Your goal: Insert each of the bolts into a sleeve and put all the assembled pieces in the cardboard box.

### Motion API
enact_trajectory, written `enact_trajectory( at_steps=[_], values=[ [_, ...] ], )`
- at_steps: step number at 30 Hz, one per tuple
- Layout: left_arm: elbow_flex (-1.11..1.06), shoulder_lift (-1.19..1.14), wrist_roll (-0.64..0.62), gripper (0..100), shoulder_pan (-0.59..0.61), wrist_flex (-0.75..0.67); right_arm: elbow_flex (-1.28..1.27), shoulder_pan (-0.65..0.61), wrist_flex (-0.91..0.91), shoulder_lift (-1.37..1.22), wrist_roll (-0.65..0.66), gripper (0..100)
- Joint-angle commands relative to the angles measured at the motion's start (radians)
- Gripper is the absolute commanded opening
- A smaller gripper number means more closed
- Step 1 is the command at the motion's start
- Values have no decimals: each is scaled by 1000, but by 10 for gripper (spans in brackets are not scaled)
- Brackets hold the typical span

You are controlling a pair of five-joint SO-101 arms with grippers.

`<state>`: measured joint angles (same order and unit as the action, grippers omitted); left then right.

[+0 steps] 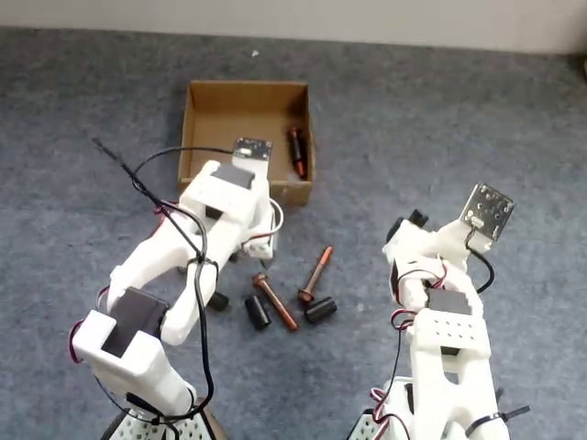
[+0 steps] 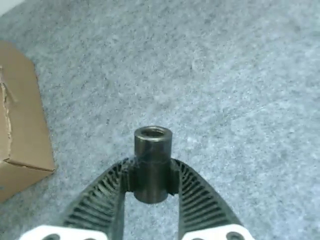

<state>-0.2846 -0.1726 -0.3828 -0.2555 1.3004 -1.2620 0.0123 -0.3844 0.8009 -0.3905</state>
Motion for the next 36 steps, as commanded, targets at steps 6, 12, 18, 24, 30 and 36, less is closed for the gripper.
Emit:
enact_trajectory(
  at_steps=[6, 12, 18, 24, 30, 36],
  values=[
    [-59, 193, 9, 205, -128, 117, 4, 8, 24, 33, -5, 5],
    [-295, 361, 0, 207, -189, -61, 4, 7, 24, 33, -5, 5],
    [-375, 312, -2, 207, -239, -206, 4, 7, 24, 33, -5, 5],
    [-363, 163, -5, 204, -283, -295, 4, 7, 24, 33, -3, 5],
    [-257, 67, -58, 204, -248, -203, 4, 7, 24, 33, -3, 5],
    [-249, 56, -57, 204, -209, -181, 4, 7, 24, 35, -3, 5]
  ],
)
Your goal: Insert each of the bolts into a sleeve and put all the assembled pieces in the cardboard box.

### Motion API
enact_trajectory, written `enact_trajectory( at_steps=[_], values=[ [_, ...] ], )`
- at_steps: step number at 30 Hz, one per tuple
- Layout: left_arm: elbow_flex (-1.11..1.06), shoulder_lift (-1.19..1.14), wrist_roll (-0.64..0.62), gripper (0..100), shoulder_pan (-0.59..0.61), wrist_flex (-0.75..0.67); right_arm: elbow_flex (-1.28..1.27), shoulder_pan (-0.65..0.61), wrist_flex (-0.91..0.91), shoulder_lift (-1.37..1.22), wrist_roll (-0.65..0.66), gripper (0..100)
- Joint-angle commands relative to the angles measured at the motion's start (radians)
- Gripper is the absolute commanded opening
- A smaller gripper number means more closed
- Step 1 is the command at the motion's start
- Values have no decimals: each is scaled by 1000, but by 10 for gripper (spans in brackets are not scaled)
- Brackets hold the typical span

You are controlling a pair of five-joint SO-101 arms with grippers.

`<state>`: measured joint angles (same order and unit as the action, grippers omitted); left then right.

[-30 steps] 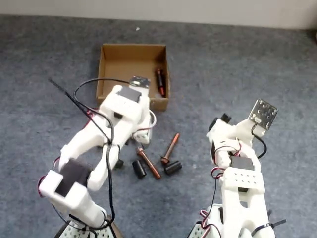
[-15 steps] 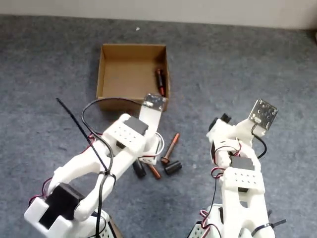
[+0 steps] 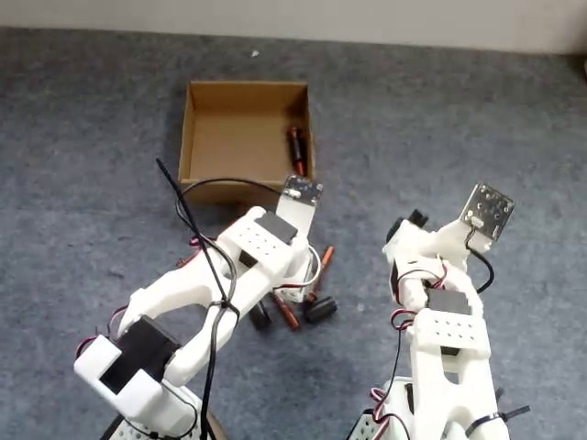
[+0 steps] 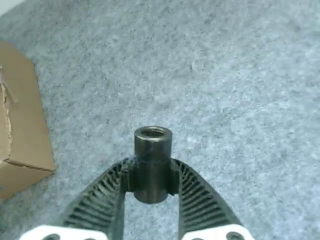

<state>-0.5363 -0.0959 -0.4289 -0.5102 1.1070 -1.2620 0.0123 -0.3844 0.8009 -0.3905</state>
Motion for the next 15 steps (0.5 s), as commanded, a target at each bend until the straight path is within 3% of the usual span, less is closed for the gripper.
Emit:
enact_trajectory(
  at_steps=[1, 3, 8, 15],
  values=[
    [2, -21, -11, 204, 67, 12, 4, 7, 24, 35, -3, 5],
    [-4, -19, -8, 206, 101, 14, 4, 7, 24, 35, -3, 5],
    [-5, -27, 147, 204, 85, 87, 4, 7, 24, 35, -3, 5],
    [1, -28, 143, 204, 84, 83, 4, 7, 24, 35, -3, 5]
  ],
)
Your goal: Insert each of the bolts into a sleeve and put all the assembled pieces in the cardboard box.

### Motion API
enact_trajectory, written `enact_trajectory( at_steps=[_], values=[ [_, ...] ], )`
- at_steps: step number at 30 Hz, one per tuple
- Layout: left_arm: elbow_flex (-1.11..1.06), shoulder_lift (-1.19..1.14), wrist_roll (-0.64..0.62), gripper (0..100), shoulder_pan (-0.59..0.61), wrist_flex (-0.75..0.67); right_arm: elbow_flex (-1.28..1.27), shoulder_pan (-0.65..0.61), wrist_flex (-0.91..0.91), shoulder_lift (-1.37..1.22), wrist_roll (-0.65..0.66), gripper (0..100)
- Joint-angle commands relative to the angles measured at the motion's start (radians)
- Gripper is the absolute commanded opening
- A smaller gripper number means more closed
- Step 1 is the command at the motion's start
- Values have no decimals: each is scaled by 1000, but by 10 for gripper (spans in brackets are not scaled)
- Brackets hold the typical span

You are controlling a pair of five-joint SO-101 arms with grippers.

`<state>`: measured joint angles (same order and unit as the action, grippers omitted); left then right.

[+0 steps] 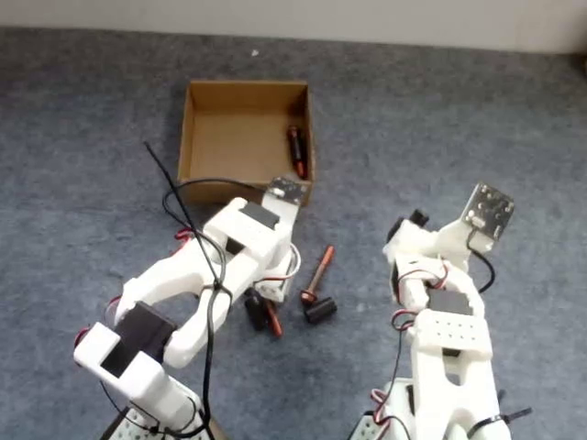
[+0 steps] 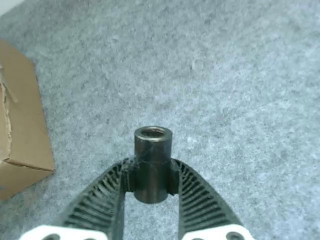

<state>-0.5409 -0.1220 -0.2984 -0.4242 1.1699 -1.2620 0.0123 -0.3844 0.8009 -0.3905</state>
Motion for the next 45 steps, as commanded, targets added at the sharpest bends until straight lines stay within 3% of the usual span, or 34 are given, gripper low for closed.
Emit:
enact_trajectory(
  at_steps=[1, 6, 12, 25, 29, 34, 38, 45],
  values=[
    [7, -2, 12, 204, -2, 18, 4, 7, 24, 35, -3, 5],
    [8, 5, 12, 191, 2, -44, 4, 7, 24, 35, -3, 5],
    [64, -1, 15, 0, 4, -78, 4, 7, 24, 35, -3, 5],
    [163, 22, 23, 5, 22, -21, 4, 5, 24, 38, -3, 5],
    [222, 140, 31, 5, 21, 77, 2, 4, 22, 44, -3, 5],
    [182, 395, 78, 5, 22, 84, 2, -2, 16, 65, -3, 5],
    [116, 578, 78, 5, 61, 68, -28, -82, -56, 186, 61, 5],
    [-153, 843, 78, 5, 154, -155, -226, -332, -102, 541, 265, 5]
  ],
)
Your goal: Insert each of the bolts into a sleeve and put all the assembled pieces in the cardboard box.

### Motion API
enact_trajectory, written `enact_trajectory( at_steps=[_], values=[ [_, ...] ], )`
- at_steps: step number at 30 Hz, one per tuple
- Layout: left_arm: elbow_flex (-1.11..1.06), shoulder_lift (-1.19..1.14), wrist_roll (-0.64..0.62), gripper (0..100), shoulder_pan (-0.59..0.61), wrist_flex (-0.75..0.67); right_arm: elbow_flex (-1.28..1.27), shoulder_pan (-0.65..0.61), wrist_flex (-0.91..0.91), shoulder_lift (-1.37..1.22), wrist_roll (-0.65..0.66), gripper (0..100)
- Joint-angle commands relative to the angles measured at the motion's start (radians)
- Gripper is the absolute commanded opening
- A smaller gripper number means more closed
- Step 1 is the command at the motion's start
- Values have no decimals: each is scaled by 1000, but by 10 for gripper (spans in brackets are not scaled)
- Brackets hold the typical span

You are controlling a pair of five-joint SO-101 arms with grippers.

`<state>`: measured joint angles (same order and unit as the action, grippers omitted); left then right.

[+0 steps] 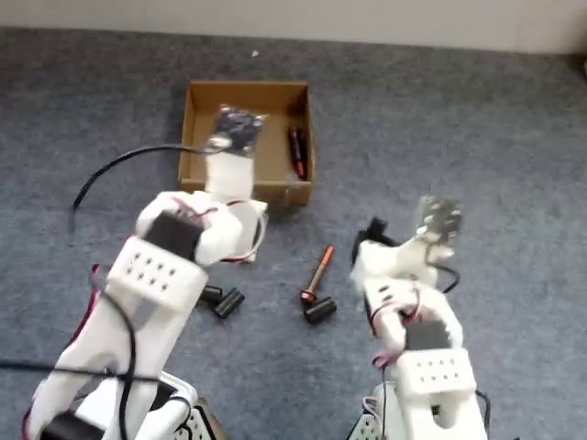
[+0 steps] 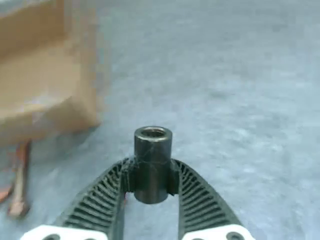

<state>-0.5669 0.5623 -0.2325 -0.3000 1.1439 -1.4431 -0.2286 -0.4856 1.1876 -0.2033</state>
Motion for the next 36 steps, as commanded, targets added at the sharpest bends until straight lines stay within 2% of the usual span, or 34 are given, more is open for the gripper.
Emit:
enact_trajectory(
  at_steps=[1, 5, 9, 14, 21, 24, 30, 36],
  values=[
    [-177, 208, 14, 5, 30, -167, -77, -122, -1, 203, 112, 5],
    [-361, 417, 14, 5, 30, -307, -170, -208, -2, 367, 189, 5],
    [-481, 604, 11, 5, 30, -371, -246, -292, -4, 469, 242, 5],
    [-553, 800, 6, 6, 27, -373, -321, -407, -4, 575, 313, 5],
    [-644, 1027, -18, 6, 21, -417, -344, -524, -76, 645, 318, 5],
    [-677, 1113, -63, 6, 21, -440, -344, -561, -88, 644, 318, 5],
    [-685, 1224, -66, 7, 15, -437, -344, -587, -88, 644, 318, 5],
    [-679, 1245, -60, 7, -130, -377, -344, -587, -87, 644, 316, 5]
  ],
)
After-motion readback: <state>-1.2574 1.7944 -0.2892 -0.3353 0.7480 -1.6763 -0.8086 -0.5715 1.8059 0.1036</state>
